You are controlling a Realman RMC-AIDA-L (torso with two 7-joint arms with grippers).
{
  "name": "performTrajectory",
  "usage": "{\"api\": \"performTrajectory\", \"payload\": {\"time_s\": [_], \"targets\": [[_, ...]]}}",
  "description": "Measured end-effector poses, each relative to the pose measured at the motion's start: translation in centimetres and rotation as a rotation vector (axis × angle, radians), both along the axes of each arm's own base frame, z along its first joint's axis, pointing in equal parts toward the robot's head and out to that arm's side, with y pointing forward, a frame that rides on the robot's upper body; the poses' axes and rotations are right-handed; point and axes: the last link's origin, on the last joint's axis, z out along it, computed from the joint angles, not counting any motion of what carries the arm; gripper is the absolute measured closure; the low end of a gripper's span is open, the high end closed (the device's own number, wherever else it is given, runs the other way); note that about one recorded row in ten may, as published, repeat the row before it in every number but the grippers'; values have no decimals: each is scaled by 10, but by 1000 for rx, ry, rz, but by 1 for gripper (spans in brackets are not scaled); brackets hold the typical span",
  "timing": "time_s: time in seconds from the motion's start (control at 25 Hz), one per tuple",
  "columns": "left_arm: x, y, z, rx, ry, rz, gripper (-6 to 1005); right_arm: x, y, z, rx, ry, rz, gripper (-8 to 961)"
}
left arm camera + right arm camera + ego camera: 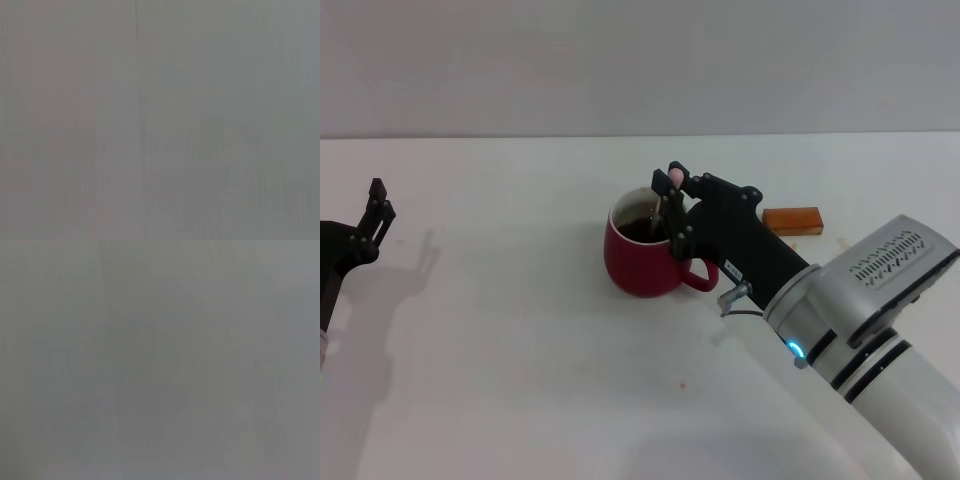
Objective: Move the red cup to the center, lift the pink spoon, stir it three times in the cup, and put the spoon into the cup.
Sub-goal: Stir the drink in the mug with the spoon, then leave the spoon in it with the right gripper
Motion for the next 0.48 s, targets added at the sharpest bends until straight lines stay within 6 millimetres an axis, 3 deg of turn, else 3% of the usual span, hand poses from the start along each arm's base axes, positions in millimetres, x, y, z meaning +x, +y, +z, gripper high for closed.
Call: {"api": "performTrajectory", "payload": {"time_s": [0.48], "targets": [[1, 0, 0, -2, 0, -3, 152, -7, 23, 4, 19, -38, -10, 815]]}}
